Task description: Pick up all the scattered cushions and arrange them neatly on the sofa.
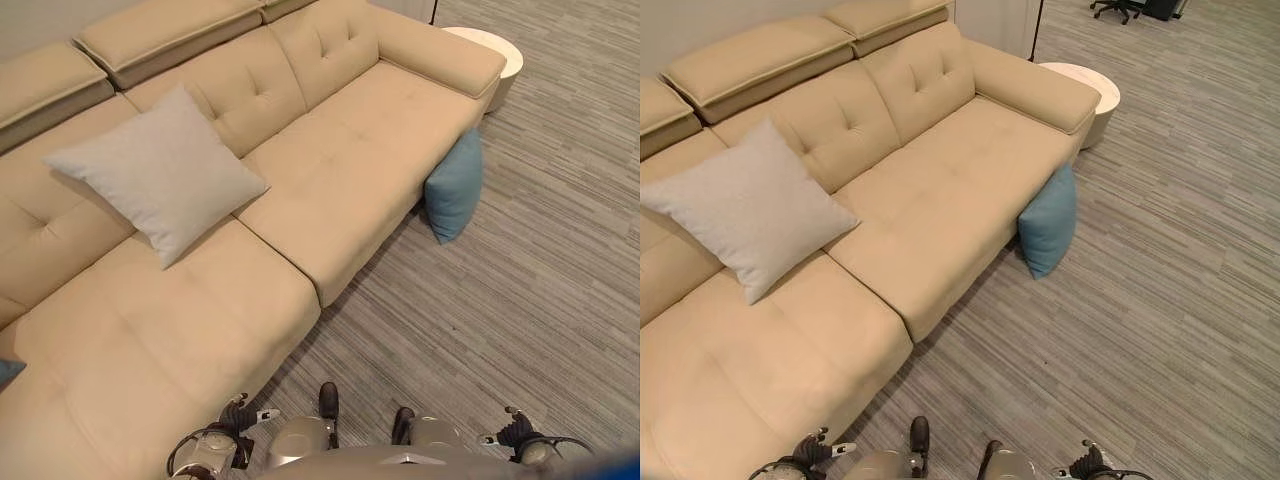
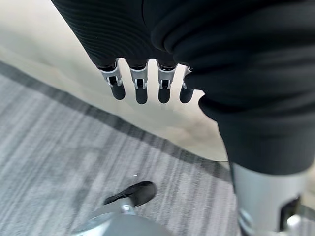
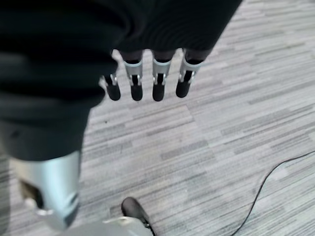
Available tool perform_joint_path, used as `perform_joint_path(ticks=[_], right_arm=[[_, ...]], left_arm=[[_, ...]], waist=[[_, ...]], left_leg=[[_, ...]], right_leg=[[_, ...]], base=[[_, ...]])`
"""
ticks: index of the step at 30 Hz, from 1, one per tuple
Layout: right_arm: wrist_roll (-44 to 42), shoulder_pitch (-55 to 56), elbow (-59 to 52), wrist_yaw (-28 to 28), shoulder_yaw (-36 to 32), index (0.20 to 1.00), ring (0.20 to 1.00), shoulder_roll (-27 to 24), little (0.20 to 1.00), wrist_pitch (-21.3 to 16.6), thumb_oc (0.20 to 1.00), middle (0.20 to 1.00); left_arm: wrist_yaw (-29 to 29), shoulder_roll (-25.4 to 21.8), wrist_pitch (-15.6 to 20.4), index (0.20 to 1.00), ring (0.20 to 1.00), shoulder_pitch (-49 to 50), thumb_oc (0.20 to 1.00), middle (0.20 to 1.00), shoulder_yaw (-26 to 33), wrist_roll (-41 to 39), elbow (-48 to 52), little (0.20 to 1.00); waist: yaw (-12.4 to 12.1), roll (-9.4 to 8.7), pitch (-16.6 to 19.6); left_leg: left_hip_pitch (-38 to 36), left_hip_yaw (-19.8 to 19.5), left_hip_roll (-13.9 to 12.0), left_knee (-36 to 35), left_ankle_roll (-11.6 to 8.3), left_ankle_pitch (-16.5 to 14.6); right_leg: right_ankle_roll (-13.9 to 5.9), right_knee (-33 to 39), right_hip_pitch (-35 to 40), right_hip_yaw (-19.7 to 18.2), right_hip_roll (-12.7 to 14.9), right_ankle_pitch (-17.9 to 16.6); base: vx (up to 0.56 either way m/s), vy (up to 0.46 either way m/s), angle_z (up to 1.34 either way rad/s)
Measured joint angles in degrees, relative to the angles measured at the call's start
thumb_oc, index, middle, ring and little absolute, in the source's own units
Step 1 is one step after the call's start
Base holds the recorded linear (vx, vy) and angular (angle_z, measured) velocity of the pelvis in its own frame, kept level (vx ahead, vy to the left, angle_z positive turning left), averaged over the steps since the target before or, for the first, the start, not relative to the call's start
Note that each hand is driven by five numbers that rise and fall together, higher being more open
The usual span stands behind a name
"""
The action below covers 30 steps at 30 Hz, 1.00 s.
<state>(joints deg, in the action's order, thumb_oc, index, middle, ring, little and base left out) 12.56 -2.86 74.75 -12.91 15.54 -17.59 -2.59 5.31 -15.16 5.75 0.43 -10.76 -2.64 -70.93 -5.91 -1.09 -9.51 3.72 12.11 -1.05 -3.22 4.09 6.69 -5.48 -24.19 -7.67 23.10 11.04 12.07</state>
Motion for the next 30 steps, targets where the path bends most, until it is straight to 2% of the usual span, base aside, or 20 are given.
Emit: perform_joint_path(ticks=[1,2,3,4,5,8,10,11,12,13,16,18,20,23,24,25,26,28,29,30], right_arm=[[0.0,0.0,-0.5,0.1,0.4,1.0,1.0,0.6,1.0,-0.3,1.0,1.0],[-0.2,-0.2,-2.4,0.1,0.4,1.0,1.0,1.4,1.0,-0.6,1.0,1.0],[-0.3,-0.1,-3.1,0.0,0.3,1.0,1.0,1.1,1.0,-0.8,1.0,1.0],[-0.6,0.2,-3.3,0.0,0.3,1.0,1.0,0.7,1.0,-0.7,1.0,1.0],[-0.8,0.6,-3.6,-0.1,0.4,1.0,1.0,0.0,1.0,-0.6,1.0,1.0],[-2.8,1.7,-3.6,-0.4,0.3,1.0,1.0,-1.3,1.0,-0.2,1.0,1.0],[-4.0,0.8,-3.7,-1.4,0.5,1.0,1.0,-0.8,1.0,-0.1,1.0,1.0],[-4.0,0.6,-4.0,-1.6,0.5,1.0,1.0,-0.1,1.0,-0.5,1.0,1.0],[-4.0,0.4,-3.0,-2.2,0.3,1.0,1.0,1.2,1.0,-0.9,1.0,1.0],[-4.0,0.3,-2.2,-2.3,0.3,1.0,1.0,1.3,1.0,-0.9,1.0,1.0],[-4.0,0.8,-0.5,-2.9,-0.7,1.0,1.0,1.2,1.0,-0.6,1.0,1.0],[-4.1,0.2,-0.4,-3.4,-1.5,1.0,1.0,0.5,1.0,-0.2,1.0,1.0],[-4.4,0.1,-0.5,-3.7,-1.4,1.0,1.0,0.4,1.0,-0.2,1.0,1.0],[-4.3,0.1,-0.4,-3.9,-1.4,1.0,1.0,0.4,1.0,-0.2,1.0,1.0],[-4.3,0.4,0.5,-4.0,-1.4,1.0,1.0,1.2,1.0,0.0,1.0,1.0],[-4.3,0.2,0.4,-3.9,-1.3,1.0,1.0,1.6,1.0,0.0,1.0,1.0],[-4.3,-0.3,0.5,-3.8,-1.4,1.0,1.0,1.8,1.0,0.1,1.0,1.0],[-4.2,-0.7,-0.1,-3.8,-1.2,1.0,1.0,1.8,1.0,0.4,1.0,1.0],[-4.2,-0.9,-1.3,-3.7,-0.7,1.0,1.0,1.9,1.0,0.4,1.0,1.0],[-4.2,-1.2,-2.0,-3.7,-0.5,1.0,1.0,1.9,1.0,0.3,1.0,1.0]], left_arm=[[0.0,-0.1,-0.6,1.0,1.0,0.8,1.0,1.0,0.3,-0.1,0.5,1.0],[0.0,-1.1,-0.9,1.0,1.0,3.4,1.0,1.0,0.5,-0.1,1.0,1.0],[0.0,-0.7,-1.6,1.0,1.0,3.6,1.0,1.0,0.4,-0.1,1.0,1.0],[0.0,-0.4,-1.5,1.0,1.0,3.4,1.0,1.0,0.3,-0.1,1.2,1.0],[0.0,-0.2,-1.3,1.0,1.0,2.9,1.0,1.0,0.0,-0.1,1.5,1.0],[0.0,0.7,-1.2,1.0,1.0,-0.3,1.0,1.0,-0.6,-0.1,1.7,1.0],[0.0,2.1,0.0,1.0,1.0,-2.2,1.0,1.0,-2.5,-0.1,2.8,1.0],[0.1,3.3,-0.2,1.0,1.0,-2.7,1.0,1.0,-2.4,-0.1,3.1,1.0],[0.3,3.8,-0.4,1.0,1.0,-3.2,1.0,1.0,-2.8,-0.1,3.2,1.0],[0.8,3.9,-0.4,1.0,1.0,-3.1,1.0,1.0,-3.5,-0.1,3.1,1.0],[1.3,3.6,-0.5,1.0,1.0,-2.8,1.0,1.0,-4.0,-0.1,3.1,1.0],[1.3,3.5,-0.5,1.0,1.0,-3.6,1.0,1.0,-4.0,-0.1,3.4,1.0],[1.4,3.3,-0.5,1.0,1.0,-4.0,1.0,1.0,-3.9,0.0,3.9,1.0],[1.4,3.3,-0.5,1.0,1.0,-3.3,1.0,1.0,-3.9,0.0,4.4,1.0],[1.4,3.3,-0.5,1.0,1.0,-3.4,1.0,1.0,-3.9,0.0,4.5,1.0],[1.5,3.0,-0.5,1.0,1.0,-4.2,1.0,1.0,-3.9,0.0,4.4,1.0],[1.5,2.9,-0.6,1.0,1.0,-4.9,1.0,1.0,-3.9,0.0,4.4,1.0],[1.7,2.4,-0.5,1.0,1.0,-5.8,1.0,1.0,-4.0,0.0,4.5,1.0],[2.2,1.7,-0.4,1.0,1.0,-6.4,1.0,1.0,-4.0,0.0,4.9,1.0],[2.4,1.1,-0.4,1.0,1.0,-7.0,1.0,1.0,-4.0,0.0,4.9,1.0]], waist=[[-1.6,-0.28,0.9],[-2.4,-2.58,2.1],[-2.0,-2.08,2.7],[-1.7,-1.38,3.6],[-1.6,-0.69,4.0],[0.1,-0.35,4.1],[0.3,-0.22,3.7],[0.3,0.18,3.4],[-0.1,0.66,2.4],[-0.4,0.94,2.4],[-0.4,0.76,1.6],[-0.9,0.78,-0.8],[-0.9,0.55,-1.6],[-1.0,0.9,-1.1],[-1.0,0.72,-0.7],[-1.2,0.11,-0.8],[-1.3,-0.07,-0.9],[-0.6,0.01,-0.9],[0.1,-0.54,-0.9],[0.3,-1.18,-1.2]], left_leg=[[-0.2,2.0,-1.4,0.1,-1.07,-1.0],[-0.1,4.2,-1.6,0.6,-3.36,-2.0],[0.3,3.0,-2.8,1.0,-4.51,-2.4],[0.9,-0.4,-3.4,1.5,-6.0,-2.6],[1.2,-2.4,-3.9,2.5,-6.3,-0.8],[3.7,-4.6,-5.0,5.0,-8.75,2.2],[5.7,-6.7,-5.5,7.0,-11.03,4.8],[5.4,-7.8,-5.6,8.1,-11.12,4.9],[6.9,-13.2,-4.4,11.4,-12.16,3.9],[7.3,-16.5,-2.8,10.8,-12.44,2.3],[7.3,-15.5,0.3,5.9,-11.93,1.9],[7.5,-14.3,1.8,3.1,-11.33,2.4],[7.9,-13.8,2.3,2.7,-11.08,2.6],[5.9,-12.8,1.9,1.3,-9.27,3.9],[2.8,-11.3,2.0,0.0,-3.96,2.2],[1.9,-10.0,2.2,-0.1,-2.64,1.2],[0.7,-9.2,2.2,-0.6,-2.0,0.4],[-1.4,-8.7,2.1,-0.5,-1.41,-1.4],[-1.6,-8.4,3.0,-0.1,-0.4,-2.2],[-1.7,-8.1,3.7,0.2,0.35,-2.8]], right_leg=[[0.18,-1.4,0.0,3.2,0.4,0.9],[0.9,3.6,1.3,2.7,0.4,1.6],[2.98,7.6,2.3,0.9,-2.4,0.7],[3.86,10.8,3.0,0.5,-4.7,-0.6],[4.58,11.6,3.0,-0.2,-6.5,-1.2],[5.88,12.3,2.5,-0.2,-7.7,-1.3],[7.34,16.1,3.2,-0.1,-8.7,-3.5],[7.81,18.5,4.7,-0.8,-9.4,-4.5],[10.07,20.2,6.5,-2.2,-9.6,-4.8],[9.89,21.1,6.5,-2.9,-9.4,-5.3],[9.56,26.6,9.0,-4.4,-9.9,-7.8],[10.03,29.8,11.5,-5.9,-11.2,-9.1],[9.34,29.8,12.6,-8.3,-11.8,-8.5],[7.95,29.5,14.6,-11.6,-12.1,-8.0],[6.35,28.2,15.3,-13.5,-11.4,-7.0],[4.98,25.4,14.4,-13.4,-10.6,-6.1],[2.79,20.2,12.4,-13.2,-10.0,-4.7],[-2.78,0.5,4.3,-12.8,-7.6,-1.2],[-6.33,-10.2,-1.6,-12.3,-4.8,-0.7],[-7.69,-15.2,-5.1,-11.8,-2.4,-1.4]], base=[[-0.02,-0.245,-1.57],[0.0,-0.185,-1.4],[-0.01,-0.167,-1.05],[0.0,-0.146,-0.68],[-0.01,-0.142,-0.44],[0.0,-0.123,-0.09],[0.06,-0.093,-0.08],[0.15,-0.097,-0.14],[0.18,-0.082,-0.23],[0.17,-0.052,-0.26],[0.13,-0.01,-0.27],[0.17,0.042,-0.55],[0.2,0.09,-0.64],[0.2,0.123,-0.92],[0.22,0.173,-0.79],[0.2,0.168,-0.87],[0.09,0.097,-0.56],[0.04,0.126,-0.25],[0.13,0.148,0.06],[0.14,0.097,0.05]])
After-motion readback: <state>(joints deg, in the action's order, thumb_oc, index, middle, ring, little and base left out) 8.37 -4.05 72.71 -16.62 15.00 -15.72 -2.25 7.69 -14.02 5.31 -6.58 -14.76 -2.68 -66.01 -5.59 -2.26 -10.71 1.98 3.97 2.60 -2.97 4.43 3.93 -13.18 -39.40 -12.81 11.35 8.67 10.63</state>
